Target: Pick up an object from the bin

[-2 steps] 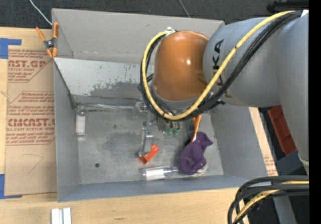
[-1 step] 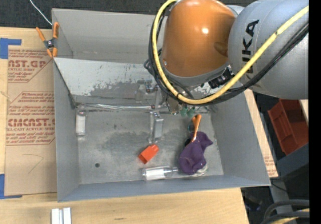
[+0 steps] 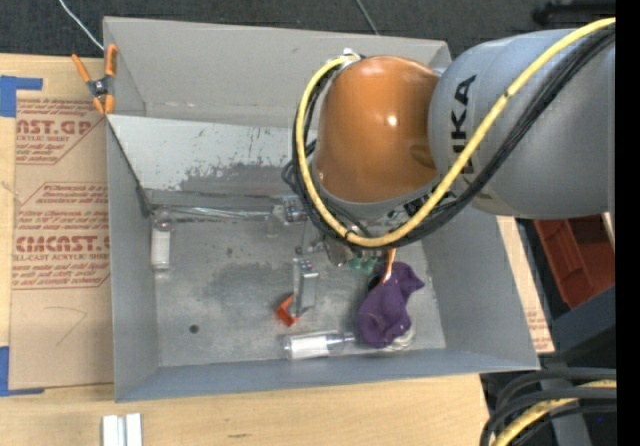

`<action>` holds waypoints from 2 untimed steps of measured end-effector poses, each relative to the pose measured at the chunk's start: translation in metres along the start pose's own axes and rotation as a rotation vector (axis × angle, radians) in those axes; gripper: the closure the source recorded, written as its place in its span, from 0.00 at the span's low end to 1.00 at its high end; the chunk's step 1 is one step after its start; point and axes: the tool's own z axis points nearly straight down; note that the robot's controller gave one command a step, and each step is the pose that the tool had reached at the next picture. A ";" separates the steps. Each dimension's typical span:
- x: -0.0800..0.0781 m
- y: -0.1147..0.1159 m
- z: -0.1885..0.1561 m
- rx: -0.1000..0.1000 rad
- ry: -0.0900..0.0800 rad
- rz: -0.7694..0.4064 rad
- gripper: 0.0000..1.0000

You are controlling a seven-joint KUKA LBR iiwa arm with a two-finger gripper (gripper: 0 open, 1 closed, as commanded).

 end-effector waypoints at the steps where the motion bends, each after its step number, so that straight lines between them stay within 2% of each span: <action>1: 0.020 -0.030 -0.008 0.002 0.008 0.040 0.00; 2: 0.022 -0.054 0.040 0.001 -0.003 -0.041 0.00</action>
Offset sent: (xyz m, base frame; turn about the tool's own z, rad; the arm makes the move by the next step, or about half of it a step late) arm -0.0166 -0.0604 -0.0503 -0.0511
